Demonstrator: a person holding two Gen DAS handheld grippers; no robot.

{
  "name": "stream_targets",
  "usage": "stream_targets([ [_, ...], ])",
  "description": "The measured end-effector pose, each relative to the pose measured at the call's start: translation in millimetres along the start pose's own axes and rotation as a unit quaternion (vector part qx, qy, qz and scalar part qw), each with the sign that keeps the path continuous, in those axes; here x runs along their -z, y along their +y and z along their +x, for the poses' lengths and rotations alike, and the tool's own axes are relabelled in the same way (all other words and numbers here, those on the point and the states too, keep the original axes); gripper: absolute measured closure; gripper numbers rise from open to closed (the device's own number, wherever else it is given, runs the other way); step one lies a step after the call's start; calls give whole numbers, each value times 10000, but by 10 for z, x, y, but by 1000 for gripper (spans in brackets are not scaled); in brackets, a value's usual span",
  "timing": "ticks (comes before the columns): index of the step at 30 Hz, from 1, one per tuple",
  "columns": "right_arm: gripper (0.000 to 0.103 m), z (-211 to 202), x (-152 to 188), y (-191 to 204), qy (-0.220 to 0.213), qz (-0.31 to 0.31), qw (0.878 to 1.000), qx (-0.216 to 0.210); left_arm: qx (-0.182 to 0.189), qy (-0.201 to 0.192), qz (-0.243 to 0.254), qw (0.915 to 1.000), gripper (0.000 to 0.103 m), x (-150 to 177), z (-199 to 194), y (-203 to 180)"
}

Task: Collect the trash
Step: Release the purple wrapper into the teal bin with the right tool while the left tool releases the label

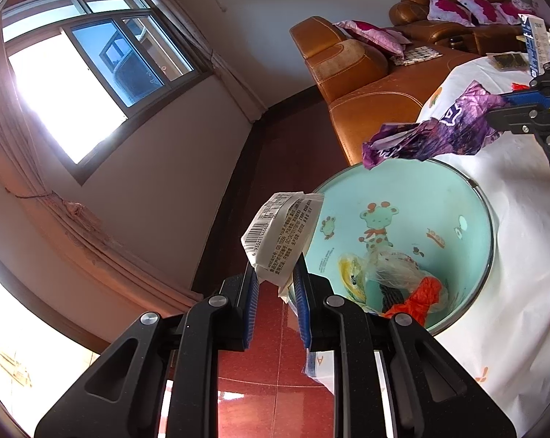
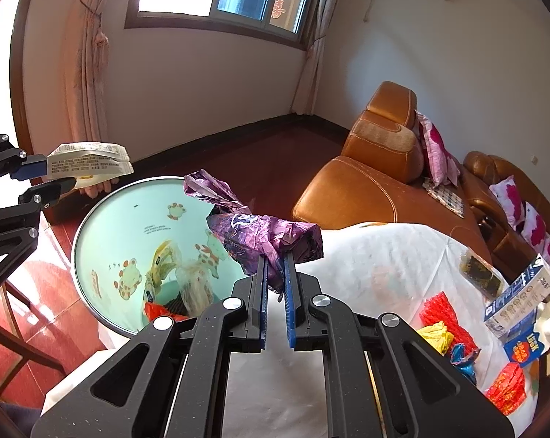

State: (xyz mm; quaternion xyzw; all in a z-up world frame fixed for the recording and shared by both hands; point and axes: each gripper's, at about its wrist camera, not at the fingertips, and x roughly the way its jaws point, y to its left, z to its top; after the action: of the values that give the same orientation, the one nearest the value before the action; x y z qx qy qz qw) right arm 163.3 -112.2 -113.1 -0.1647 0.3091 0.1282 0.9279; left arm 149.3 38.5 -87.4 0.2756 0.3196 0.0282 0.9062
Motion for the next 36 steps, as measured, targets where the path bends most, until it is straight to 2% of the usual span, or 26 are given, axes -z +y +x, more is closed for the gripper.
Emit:
stream_targets([
  [16,94,60,0,99,46,-84,9999,-109,104,-21,6,9999,83,-6,16,-39],
  [21,90,83,13,103,59,-80,9997,-223,88,-106,1,9999,68,-8,-9,-65],
  [22,89,92,15,103,72,-76,9997,-224,104,-109,-10,9999,68,-10,-12,-64],
  [24,84,99,19,105,88,-44,9996,-254,105,-109,-22,9999,65,-8,-7,-66],
  [26,73,99,23,113,80,-37,9996,-280,74,-113,-21,9999,61,-2,1,-68],
  [31,68,101,17,130,73,-6,9996,-289,28,-112,-75,9999,50,7,7,-47],
  [36,65,111,38,127,75,23,9996,-276,3,-132,-92,9999,46,2,-9,-29],
])
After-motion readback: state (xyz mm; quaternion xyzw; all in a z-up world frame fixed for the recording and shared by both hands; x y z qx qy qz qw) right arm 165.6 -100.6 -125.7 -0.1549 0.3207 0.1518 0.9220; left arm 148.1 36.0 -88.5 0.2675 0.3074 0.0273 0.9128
